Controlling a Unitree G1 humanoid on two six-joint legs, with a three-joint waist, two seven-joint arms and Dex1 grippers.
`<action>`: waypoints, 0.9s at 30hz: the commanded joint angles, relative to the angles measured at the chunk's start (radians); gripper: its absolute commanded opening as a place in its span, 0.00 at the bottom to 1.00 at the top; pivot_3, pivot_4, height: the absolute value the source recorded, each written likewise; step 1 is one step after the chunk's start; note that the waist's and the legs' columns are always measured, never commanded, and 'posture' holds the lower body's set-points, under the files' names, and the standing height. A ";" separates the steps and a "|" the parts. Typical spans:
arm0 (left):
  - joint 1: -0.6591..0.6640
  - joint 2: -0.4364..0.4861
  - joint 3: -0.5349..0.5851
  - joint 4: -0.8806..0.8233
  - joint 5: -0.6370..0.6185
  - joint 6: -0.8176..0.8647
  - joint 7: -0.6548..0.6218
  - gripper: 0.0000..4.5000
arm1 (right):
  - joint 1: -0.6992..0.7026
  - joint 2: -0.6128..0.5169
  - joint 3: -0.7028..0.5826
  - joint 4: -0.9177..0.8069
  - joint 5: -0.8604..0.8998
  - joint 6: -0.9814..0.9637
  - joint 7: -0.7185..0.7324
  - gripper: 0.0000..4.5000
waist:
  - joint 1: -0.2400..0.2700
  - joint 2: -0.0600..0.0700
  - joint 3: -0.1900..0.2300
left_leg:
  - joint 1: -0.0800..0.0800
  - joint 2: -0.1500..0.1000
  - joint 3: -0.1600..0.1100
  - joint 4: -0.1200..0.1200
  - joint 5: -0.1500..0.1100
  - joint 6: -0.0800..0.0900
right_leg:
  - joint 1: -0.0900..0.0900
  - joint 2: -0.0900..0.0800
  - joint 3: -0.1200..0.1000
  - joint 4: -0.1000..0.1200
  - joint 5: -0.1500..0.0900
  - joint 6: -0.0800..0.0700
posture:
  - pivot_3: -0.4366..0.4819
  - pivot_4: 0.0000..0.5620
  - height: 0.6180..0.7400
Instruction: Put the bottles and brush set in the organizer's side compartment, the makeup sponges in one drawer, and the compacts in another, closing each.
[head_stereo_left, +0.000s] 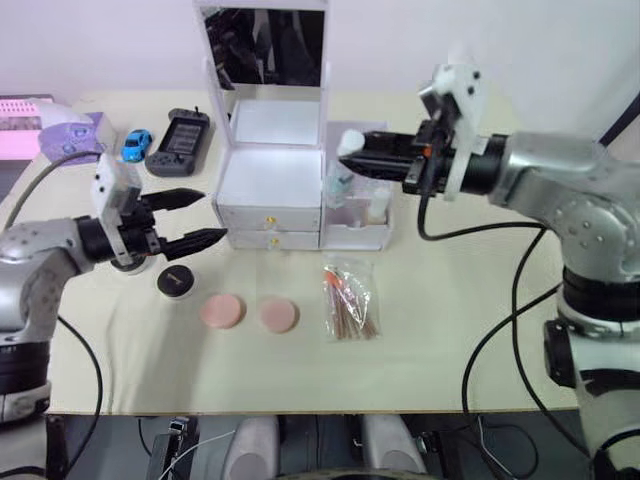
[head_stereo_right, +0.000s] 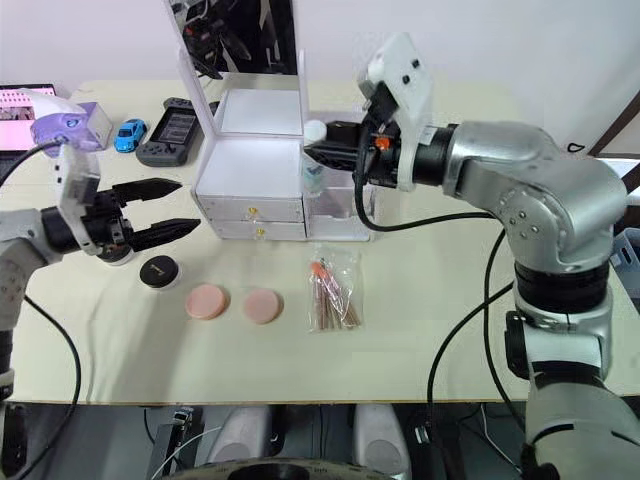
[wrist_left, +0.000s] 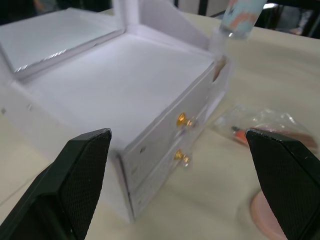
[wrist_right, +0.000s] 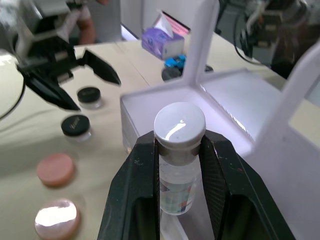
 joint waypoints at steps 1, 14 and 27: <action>0.020 0.002 0.058 -0.045 -0.020 -0.024 0.018 1.00 | -0.031 0.015 0.012 0.035 -0.021 -0.022 0.008 0.14 | 0.001 0.000 0.000 | 0.000 0.000 0.000 0.000 0.000 0.000 | 0.000 0.000 0.000 0.000 0.000 0.000 | 0.48 0.27 1.00; 0.091 -0.015 0.092 -0.081 -0.033 -0.034 0.056 1.00 | -0.051 0.028 0.174 0.214 -0.248 -0.219 0.093 0.14 | -0.007 0.000 0.000 | 0.002 0.000 0.001 0.001 0.000 0.000 | 0.001 0.001 0.000 0.001 0.001 -0.001 | 0.48 0.27 1.00; 0.063 -0.030 0.072 -0.094 -0.047 -0.036 0.076 1.00 | -0.002 0.013 0.111 0.214 -0.250 -0.225 0.139 0.14 | -0.009 0.000 0.000 | 0.001 0.001 0.001 -0.001 0.000 0.000 | -0.001 0.001 0.000 0.001 0.001 -0.001 | 0.48 0.27 1.00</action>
